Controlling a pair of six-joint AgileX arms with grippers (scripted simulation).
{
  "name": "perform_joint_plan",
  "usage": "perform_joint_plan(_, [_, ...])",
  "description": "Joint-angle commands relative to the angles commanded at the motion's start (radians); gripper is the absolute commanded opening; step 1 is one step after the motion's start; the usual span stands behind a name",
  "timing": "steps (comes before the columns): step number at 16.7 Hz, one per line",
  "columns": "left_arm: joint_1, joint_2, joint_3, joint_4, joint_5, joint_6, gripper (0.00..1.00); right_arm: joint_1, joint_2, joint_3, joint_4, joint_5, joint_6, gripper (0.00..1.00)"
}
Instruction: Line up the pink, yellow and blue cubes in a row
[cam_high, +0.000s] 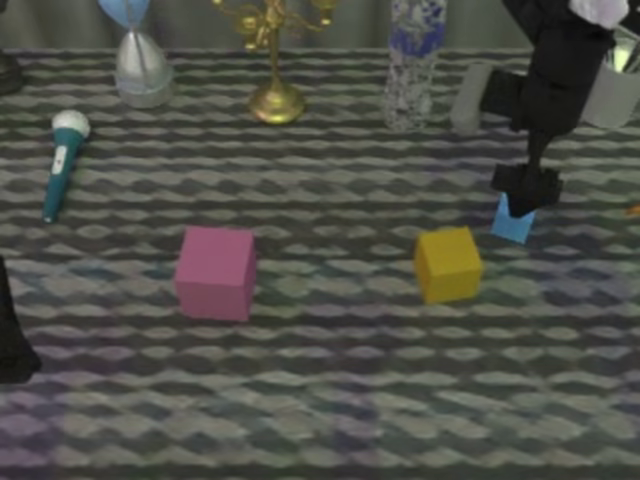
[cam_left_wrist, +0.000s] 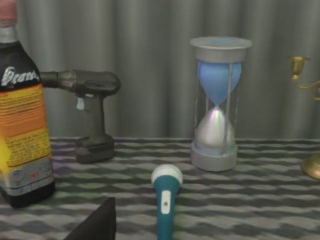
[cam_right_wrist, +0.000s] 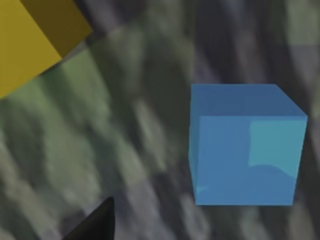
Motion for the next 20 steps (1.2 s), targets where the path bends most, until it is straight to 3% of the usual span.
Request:
perform_joint_plan(7, [0.000,0.000,0.000,0.000,0.000,0.000,1.00,0.004,0.067,-0.182,0.257,0.001,0.003,1.00])
perform_joint_plan(12, [0.000,0.000,0.000,0.000,0.000,0.000,1.00,0.004,0.075,-0.201,0.279,0.001,0.003,1.00])
perform_joint_plan(20, [0.000,0.000,0.000,0.000,0.000,0.000,1.00,0.004,0.075,-0.201,0.279,0.001,0.003,0.40])
